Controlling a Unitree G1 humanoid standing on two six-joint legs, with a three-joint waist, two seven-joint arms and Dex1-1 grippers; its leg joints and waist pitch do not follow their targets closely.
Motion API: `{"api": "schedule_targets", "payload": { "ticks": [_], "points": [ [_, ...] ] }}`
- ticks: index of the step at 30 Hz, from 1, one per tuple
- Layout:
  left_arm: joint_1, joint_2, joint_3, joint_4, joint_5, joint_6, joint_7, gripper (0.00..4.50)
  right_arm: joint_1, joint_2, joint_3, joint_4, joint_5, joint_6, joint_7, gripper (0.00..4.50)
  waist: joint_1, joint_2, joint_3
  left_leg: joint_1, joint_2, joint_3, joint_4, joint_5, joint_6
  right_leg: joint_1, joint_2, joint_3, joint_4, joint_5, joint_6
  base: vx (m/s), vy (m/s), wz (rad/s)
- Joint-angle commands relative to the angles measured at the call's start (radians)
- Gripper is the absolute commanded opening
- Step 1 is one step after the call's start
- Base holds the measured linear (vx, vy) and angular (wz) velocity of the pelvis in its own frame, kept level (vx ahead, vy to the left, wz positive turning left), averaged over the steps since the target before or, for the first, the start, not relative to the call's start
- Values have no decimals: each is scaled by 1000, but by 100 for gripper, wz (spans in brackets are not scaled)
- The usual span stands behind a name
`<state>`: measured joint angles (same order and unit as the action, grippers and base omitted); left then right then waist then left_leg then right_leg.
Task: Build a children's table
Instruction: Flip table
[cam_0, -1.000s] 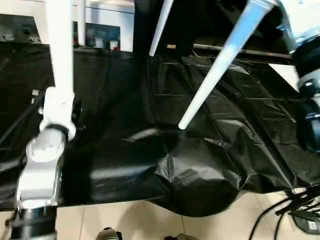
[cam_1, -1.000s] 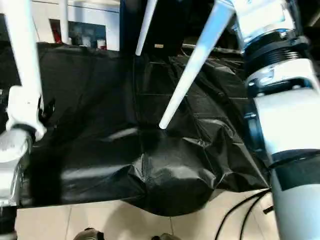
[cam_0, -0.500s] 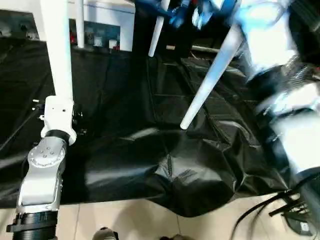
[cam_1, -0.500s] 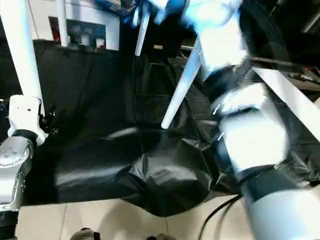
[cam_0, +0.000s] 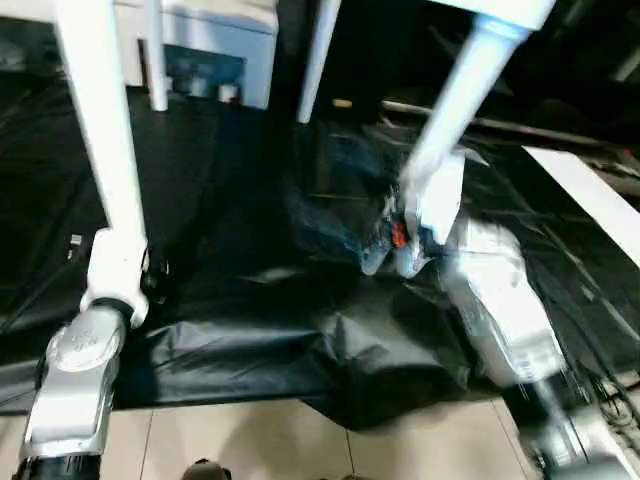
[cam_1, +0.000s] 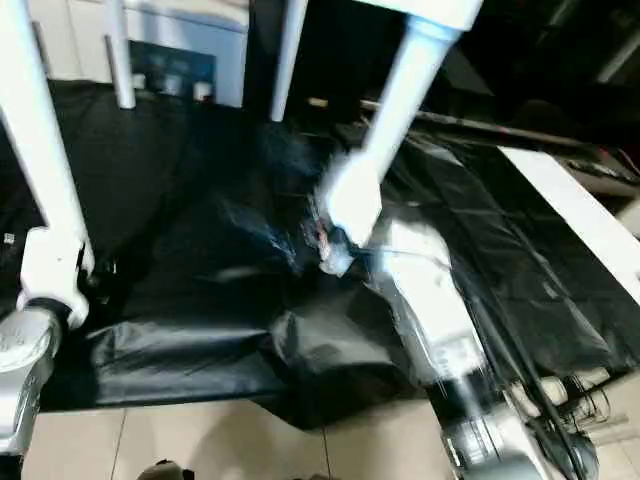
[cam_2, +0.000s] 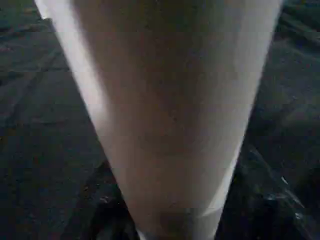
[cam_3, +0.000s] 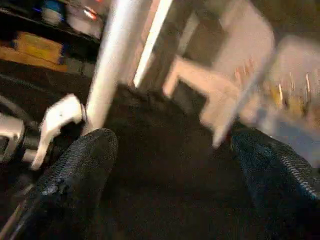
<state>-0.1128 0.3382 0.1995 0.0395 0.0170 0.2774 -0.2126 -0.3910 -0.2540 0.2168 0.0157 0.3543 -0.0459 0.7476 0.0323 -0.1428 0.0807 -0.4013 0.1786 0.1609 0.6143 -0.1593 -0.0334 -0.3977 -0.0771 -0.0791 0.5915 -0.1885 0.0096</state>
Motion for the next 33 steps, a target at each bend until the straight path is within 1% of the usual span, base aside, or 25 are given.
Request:
{"api": "schedule_targets", "payload": {
  "ticks": [1, 2, 3, 4, 5, 6, 7, 8, 9, 10, 11, 12, 13, 14, 15, 18, 19, 20, 21, 24, 25, 27, 29, 30, 33],
  "points": [
    [10, -10, -27, 10, -7, -18, -14, 266, 28, -22, -33, -8, 11, 67, -23, 409, -15, 47, -34, 61, 58, -53, -122, -819, -144, 5, -55, 4, -107, -640, -46, 0, 0, 0],
    [17, -11, -27, 15, -7, -25, -15, 273, 48, -27, -41, 7, 6, 96, -36, 409, -18, 52, -31, 54, 63, -52, -141, -854, -152, 13, -44, -10, -95, -596, -55, 0, 0, 0],
    [29, -11, -26, 21, -2, -35, -12, 279, 72, -30, -51, 14, 4, 126, -61, 409, -4, 71, -24, -20, 80, -36, -231, -945, -171, 83, -6, -31, 41, -403, -79, -115, 6, -1],
    [29, -11, -26, 21, -2, -35, -12, 288, 72, -30, -51, 14, 4, 126, -61, 409, 91, 61, -21, -103, 52, 49, -262, -944, -147, 114, 27, -42, 166, -252, -64, -115, 6, -1],
    [45, -11, -22, 24, 1, -46, -13, 288, 98, -30, -65, 25, -3, 142, -91, 409, 100, 48, -21, -88, 48, 88, -260, -852, -132, 94, 25, 0, 192, -344, -61, -80, -60, 10],
    [84, -8, -10, 16, 1, -59, -12, 299, 153, -36, -83, 11, -3, 170, -135, 409, 64, -55, -32, 79, 26, 37, 38, -467, -131, -68, -110, 91, -38, -985, 46, 15, -152, 16],
    [99, -7, -4, 11, -3, -61, -14, 312, 173, -38, -88, -1, 1, 181, -147, 409, 74, 7, -17, 44, -14, -48, 109, -110, -26, -58, -159, 187, -147, -1206, 30, 15, -152, 16],
    [123, -6, 6, -3, -7, -66, -13, 315, 199, -43, -93, -19, 7, 193, -156, 409, 70, -7, -20, -14, -37, -71, 96, -81, -14, 23, -147, 194, -125, -1118, -8, 75, -99, -2],
    [142, -5, 14, -13, -11, -72, -11, 321, 220, -45, -98, -39, 11, 208, -161, 409, 91, 20, -1, 16, 7, -85, 33, -109, -63, 31, -143, 144, -94, -879, -73, 0, 0, 0],
    [145, -5, 15, -15, -11, -74, -10, 332, 223, -45, -99, -42, 11, 210, -162, 409, 68, 37, -15, 67, 45, -81, -46, -315, -103, -3, -45, 87, -31, -592, -112, 0, 0, 0],
    [174, -9, 25, -37, -21, -78, -12, 332, 242, -45, -106, -60, 13, 223, -170, 409, 59, 41, -21, 68, 57, -81, -74, -403, -109, 2, -24, 78, -15, -467, -125, -83, 18, 19],
    [222, -20, 33, -79, -37, -93, -20, 350, 262, -46, -117, -82, 16, 239, -180, 409, 49, 60, -28, 55, 66, -82, -103, -420, -86, 30, -31, 75, -4, -242, -157, 0, 0, 0],
    [271, -31, 41, -119, -41, -115, -15, 350, 281, -46, -127, -103, 19, 253, -190, 409, 44, 66, -29, 38, 66, -79, -118, -364, -55, 53, -41, 67, -5, -148, -171, 0, 0, 0],
    [271, -31, 41, -119, -41, -115, -15, 356, 281, -46, -127, -103, 19, 253, -190, 409, 39, 65, -22, 36, 68, -74, -121, -381, -45, 51, -48, 69, -19, -168, -175, 4, 54, -15],
    [315, -45, 49, -158, -48, -132, -9, 356, 294, -47, -136, -118, 21, 264, -200, 409, 33, 67, -17, 33, 64, -69, -122, -454, -55, 50, -59, 72, -35, -281, -172, 0, 0, 0],
    [407, -99, 69, -258, -73, -197, 26, 356, 329, -48, -149, -154, 14, 276, -238, 409, 30, 67, -12, 33, 54, -56, -115, -463, -63, 38, -72, 87, -63, -399, -143, 0, 0, 0],
    [433, -132, 76, -303, -103, -207, 33, 356, 343, -45, -154, -165, 11, 272, -246, 409, 31, 67, -13, 29, 55, -56, -116, -449, -64, 43, -75, 87, -66, -405, -133, 0, 0, 0],
    [447, -148, 75, -330, -118, -221, 32, 356, 352, -41, -157, -169, 7, 262, -252, 409, 32, 75, -18, 26, 57, -57, -117, -430, -64, 48, -77, 86, -63, -383, -135, 0, 0, 0],
    [457, -157, 66, -352, -129, -238, 25, 356, 360, -38, -163, -174, 10, 254, -254, 409, 35, 68, -20, 29, 58, -51, -117, -390, -54, 47, -70, 85, -65, -323, -132, 0, 0, 0],
    [480, -175, 35, -421, -162, -243, 7, 356, 378, -29, -179, -198, 5, 238, -270, 409, 42, 76, -17, 33, 58, -43, -115, -369, -41, 42, -65, 86, -61, -270, -131, 0, 0, 0],
    [486, -179, 25, -443, -172, -238, 2, 356, 382, -25, -187, -207, 2, 234, -278, 409, 44, 71, -16, 31, 60, -40, -115, -345, -40, 43, -63, 86, -58, -237, -134, 0, 0, 0],
    [486, -183, -23, -511, -180, -222, -10, 356, 360, 6, -245, -201, 5, 225, -345, 409, 51, 84, -21, 34, 61, -38, -114, -312, -42, 44, -60, 86, -50, -177, -135, 0, 0, 0],
    [474, -191, -47, -542, -169, -220, -11, 358, 336, 20, -271, -190, 26, 232, -371, 427, 56, 87, -28, 38, 60, -35, -111, -280, -44, 48, -56, 85, -43, -114, -138, 0, 0, 0],
    [450, -197, -70, -563, -150, -211, -6, 359, 336, 13, -264, -193, 47, 250, -353, 438, 56, 84, -31, 34, 56, -30, -106, -236, -33, 54, -54, 85, -37, -47, -136, 0, 0, 0],
    [437, -199, -82, -573, -153, -198, -1, 359, 347, 7, -254, -202, 54, 260, -337, 448, 57, 84, -34, 32, 52, -27, -100, -194, -18, 59, -55, 86, -34, -2, -135, 0, 0, 0]
  ]
}}
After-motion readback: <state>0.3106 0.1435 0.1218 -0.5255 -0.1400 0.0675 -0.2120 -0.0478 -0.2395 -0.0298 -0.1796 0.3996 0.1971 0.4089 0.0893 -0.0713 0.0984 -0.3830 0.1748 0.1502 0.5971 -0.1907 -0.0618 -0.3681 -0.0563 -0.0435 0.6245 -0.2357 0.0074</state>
